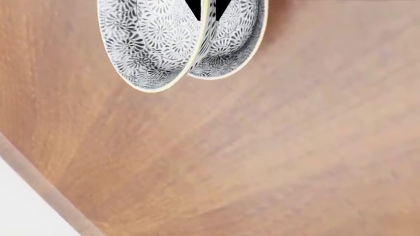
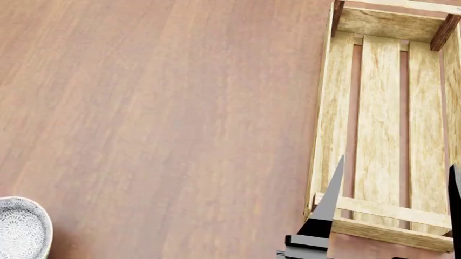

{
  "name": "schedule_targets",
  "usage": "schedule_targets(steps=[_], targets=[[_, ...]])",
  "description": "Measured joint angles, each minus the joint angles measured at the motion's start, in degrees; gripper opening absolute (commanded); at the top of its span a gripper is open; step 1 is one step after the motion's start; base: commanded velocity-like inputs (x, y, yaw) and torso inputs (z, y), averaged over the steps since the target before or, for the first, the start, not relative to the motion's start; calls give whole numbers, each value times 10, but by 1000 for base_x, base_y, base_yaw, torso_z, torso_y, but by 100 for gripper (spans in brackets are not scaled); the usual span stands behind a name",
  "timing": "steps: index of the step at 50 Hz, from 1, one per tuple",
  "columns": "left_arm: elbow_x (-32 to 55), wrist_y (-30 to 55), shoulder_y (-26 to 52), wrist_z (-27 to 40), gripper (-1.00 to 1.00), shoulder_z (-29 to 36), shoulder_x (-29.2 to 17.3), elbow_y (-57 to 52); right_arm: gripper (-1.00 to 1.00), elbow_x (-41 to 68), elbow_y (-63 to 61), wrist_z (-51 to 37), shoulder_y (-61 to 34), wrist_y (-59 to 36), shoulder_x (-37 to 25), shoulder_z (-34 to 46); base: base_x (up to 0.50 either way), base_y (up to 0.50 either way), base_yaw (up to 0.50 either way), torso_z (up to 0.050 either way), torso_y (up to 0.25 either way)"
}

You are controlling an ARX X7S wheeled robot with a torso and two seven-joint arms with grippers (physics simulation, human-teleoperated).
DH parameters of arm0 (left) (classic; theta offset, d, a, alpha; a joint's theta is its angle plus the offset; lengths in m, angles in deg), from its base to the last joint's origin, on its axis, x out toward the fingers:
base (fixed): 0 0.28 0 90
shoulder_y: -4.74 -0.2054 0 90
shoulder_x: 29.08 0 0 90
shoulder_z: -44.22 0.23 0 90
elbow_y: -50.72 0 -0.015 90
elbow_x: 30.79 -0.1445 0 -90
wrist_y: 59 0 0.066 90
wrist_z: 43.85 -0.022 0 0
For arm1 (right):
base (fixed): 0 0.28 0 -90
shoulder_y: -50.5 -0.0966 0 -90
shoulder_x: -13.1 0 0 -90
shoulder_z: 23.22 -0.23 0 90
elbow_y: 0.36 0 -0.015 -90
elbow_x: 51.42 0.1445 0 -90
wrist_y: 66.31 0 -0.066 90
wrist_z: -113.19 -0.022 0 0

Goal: Stack the right bowl on the left bowl and place them in the tray.

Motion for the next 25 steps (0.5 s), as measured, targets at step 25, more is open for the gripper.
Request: schedule_targets(steps=[25], targets=[[-12, -10, 11, -24, -100, 7, 9, 40, 100, 2, 0, -5, -2, 0, -4, 3, 0, 0, 0, 0, 0]])
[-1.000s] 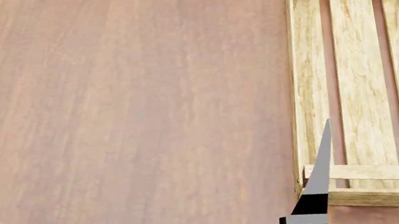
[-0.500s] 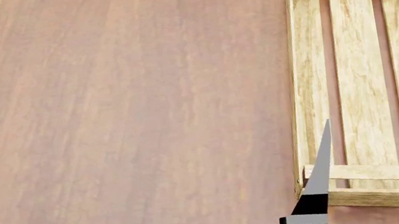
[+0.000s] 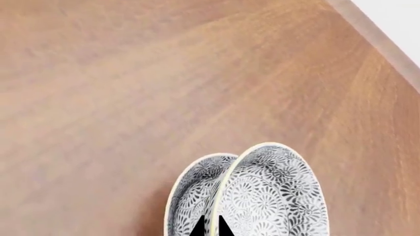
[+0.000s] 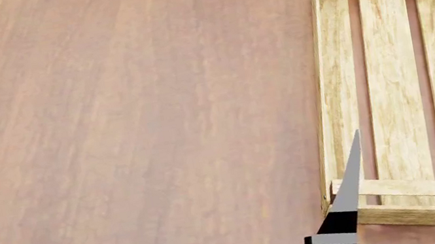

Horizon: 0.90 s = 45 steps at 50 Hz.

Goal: Stack the right bowl on the left bowl and place them in the tray.

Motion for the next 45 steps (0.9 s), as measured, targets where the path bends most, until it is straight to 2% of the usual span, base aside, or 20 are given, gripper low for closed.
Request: schedule_targets(steps=[7, 8, 45], targets=[[-1, 0, -1, 1, -100, 0, 0, -2, 100, 1, -1, -2, -1, -1, -1, 1, 0, 0, 0, 0, 0], [-2, 0, -1, 0, 100, 1, -1, -4, 100, 1, -1, -2, -1, -1, -1, 1, 0, 0, 0, 0, 0], [6, 12, -4, 14, 100, 5, -18, -49, 100, 5, 1, -8, -3, 3, -7, 5, 0, 0, 0, 0, 0]])
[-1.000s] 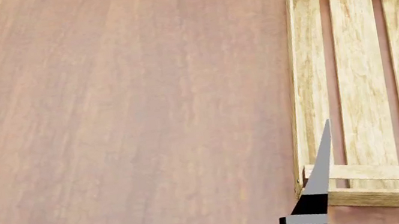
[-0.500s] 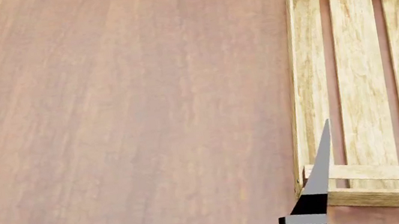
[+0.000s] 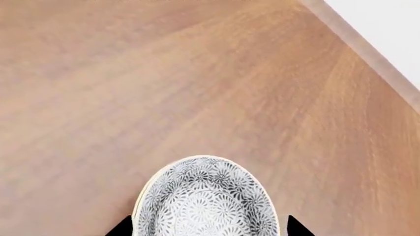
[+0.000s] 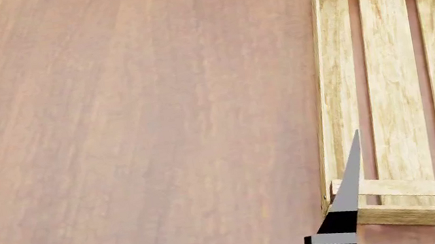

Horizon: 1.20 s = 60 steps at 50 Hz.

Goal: Stack the right bowl on the left bowl and place them in the tray.

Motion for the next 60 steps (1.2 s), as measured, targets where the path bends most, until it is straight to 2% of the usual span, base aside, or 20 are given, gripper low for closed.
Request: schedule_targets(steps=[18, 42, 60], targets=[[3, -9, -6, -6, 100, -8, 2, 13, 100, 1, 0, -3, -2, -1, -2, 4, 0, 0, 0, 0, 0], [6, -16, 22, -48, 100, 2, 25, 106, 100, 2, 0, -7, -5, -1, -5, 10, 0, 0, 0, 0, 0], [18, -9, 41, -53, 100, 10, 37, 138, 100, 3, 0, -10, -5, 1, -8, 12, 0, 0, 0, 0, 0]])
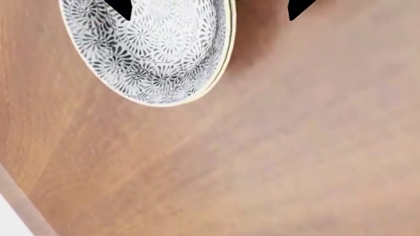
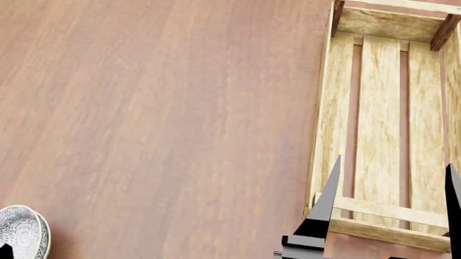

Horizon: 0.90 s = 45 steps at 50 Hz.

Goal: Stack the right bowl on the left bowl and place them in the tray.

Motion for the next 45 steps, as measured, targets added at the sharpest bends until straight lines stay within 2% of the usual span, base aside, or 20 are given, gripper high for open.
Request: schedule_targets(steps=[36, 37, 45], targets=[[0, 7, 33, -7, 100, 16, 9, 43, 100, 5, 0, -6, -3, 0, -5, 4, 0, 0, 0, 0, 0], [-1, 7, 34, -8, -100, 16, 9, 45, 100, 5, 0, -7, -3, 1, -5, 4, 0, 0, 0, 0, 0], [-3, 3, 38, -18, -100, 18, 12, 52, 100, 5, 2, -7, -3, 2, -6, 6, 0, 0, 0, 0, 0]])
